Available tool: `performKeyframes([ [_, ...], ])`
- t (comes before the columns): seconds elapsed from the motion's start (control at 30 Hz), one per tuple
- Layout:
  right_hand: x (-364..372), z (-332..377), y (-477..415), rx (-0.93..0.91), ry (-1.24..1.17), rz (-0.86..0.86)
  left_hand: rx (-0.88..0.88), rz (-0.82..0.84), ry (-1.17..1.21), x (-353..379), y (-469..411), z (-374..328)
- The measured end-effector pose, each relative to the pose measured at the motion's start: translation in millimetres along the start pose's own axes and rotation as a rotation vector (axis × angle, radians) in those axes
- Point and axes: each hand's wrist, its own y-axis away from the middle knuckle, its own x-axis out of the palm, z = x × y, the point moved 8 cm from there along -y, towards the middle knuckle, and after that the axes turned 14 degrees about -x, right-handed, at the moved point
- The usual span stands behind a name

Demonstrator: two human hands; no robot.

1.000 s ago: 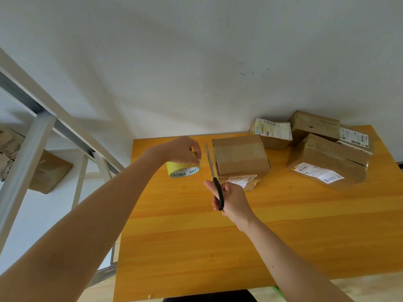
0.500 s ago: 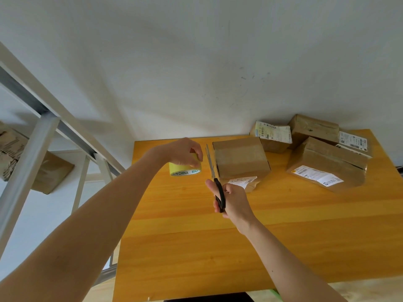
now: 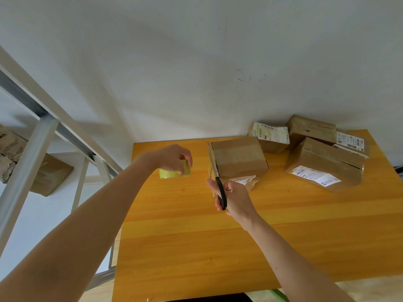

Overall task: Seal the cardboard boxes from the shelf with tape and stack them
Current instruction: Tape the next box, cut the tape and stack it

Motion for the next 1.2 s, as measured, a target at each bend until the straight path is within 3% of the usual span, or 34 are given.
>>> performKeyframes([
  [0.3,-1,-11,3,-0.001,-0.008,0.02,-0.059,-0.15,0.165,35,-6,40],
  [0.47,-3,-11,4,-0.002,-0.045,0.049,-0.03,-0.111,0.275,57,-4,52],
  [0.83,-3,-15,2,-0.016,0.004,0.047,-0.074,-0.272,0.32,64,-5,67],
  [1.2,-6,-23,4,-0.016,0.027,0.114,-0.099,-0.345,0.118,88,-9,76],
])
